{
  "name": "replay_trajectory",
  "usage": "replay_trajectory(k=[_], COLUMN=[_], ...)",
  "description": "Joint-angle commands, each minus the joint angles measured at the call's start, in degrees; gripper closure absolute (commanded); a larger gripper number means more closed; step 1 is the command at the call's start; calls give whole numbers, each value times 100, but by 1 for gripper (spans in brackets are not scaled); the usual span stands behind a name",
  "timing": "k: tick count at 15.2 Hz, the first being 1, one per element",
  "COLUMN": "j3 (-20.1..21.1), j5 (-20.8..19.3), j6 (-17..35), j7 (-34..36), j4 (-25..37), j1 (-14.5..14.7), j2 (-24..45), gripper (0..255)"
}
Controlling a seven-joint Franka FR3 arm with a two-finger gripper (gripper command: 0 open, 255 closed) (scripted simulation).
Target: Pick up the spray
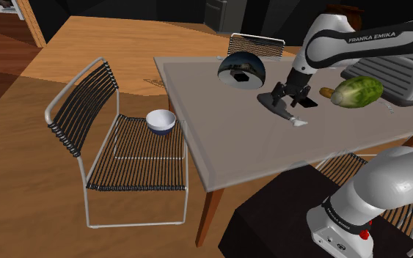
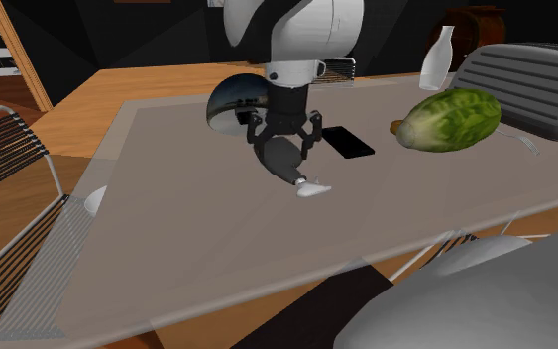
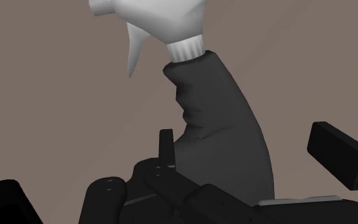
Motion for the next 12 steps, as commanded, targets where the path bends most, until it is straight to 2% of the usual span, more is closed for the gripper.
replay_trajectory(k=[1, 5, 7, 8, 12], j3=[-27, -48, -48, -44, -44], j5=[-1, 3, 3, 5, 6], j6=[203, 600, 600, 619, 624], j7=[-16, -36, -36, -30, -30], j4=[-107, -359, -359, -373, -373], j1=[-12, -9, -9, -6, -5], j2=[81, 227, 226, 231, 236], gripper=[0, 0, 0, 255, 255])
